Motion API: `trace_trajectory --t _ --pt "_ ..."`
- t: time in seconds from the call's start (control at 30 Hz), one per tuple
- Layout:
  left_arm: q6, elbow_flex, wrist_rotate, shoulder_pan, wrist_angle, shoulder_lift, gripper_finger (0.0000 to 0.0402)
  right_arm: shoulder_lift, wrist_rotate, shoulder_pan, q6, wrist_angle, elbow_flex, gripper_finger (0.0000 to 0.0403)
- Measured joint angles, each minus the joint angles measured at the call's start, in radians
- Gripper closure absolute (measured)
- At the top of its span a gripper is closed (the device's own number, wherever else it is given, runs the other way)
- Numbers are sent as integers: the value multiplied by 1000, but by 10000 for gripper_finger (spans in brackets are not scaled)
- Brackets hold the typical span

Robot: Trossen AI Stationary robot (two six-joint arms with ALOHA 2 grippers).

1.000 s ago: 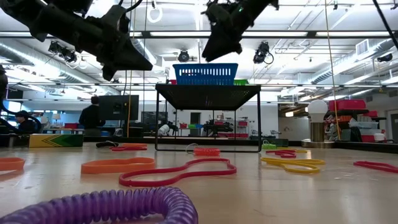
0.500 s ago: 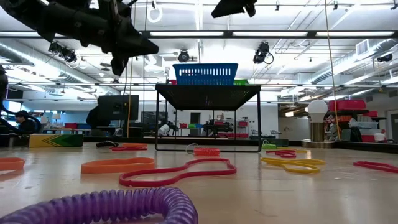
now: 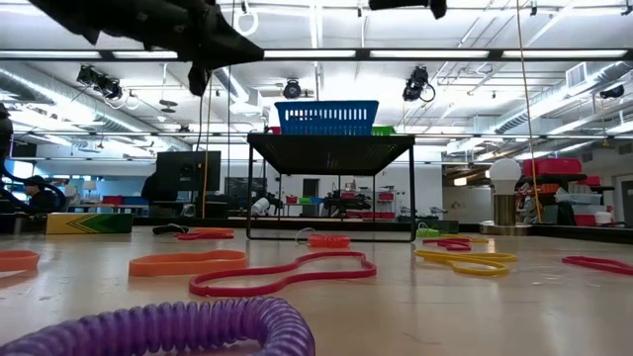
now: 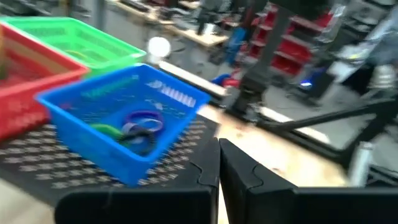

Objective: Pick & Place Office Desk Supplies
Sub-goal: Put the red rubber band into the green bin on the shelf

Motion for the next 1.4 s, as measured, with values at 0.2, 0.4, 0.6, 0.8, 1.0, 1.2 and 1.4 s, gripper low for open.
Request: trace_trajectory --t 0.2,0.4,0.6,0.8,1.0,1.2,1.4 --pt "22 138 -84 -8 -280 -37 397 -127 87 68 93 33 -144 399" --pt "-12 218 -147 -33 -515 -95 397 -234 190 128 158 10 -236 399" --pt "-150 222 -171 -51 -715 -118 396 -289 201 136 183 -35 -280 398" --pt "-316 221 -168 -101 -877 -108 396 -311 201 133 185 -72 -280 398" --pt "-441 125 -219 -130 -923 -119 397 -312 216 133 184 -76 -280 398" --pt "-498 -123 -65 -39 -683 -224 398 -312 216 133 181 -71 -280 398" --pt "-439 -178 -28 71 -630 -193 392 -310 241 133 203 -70 -280 398"
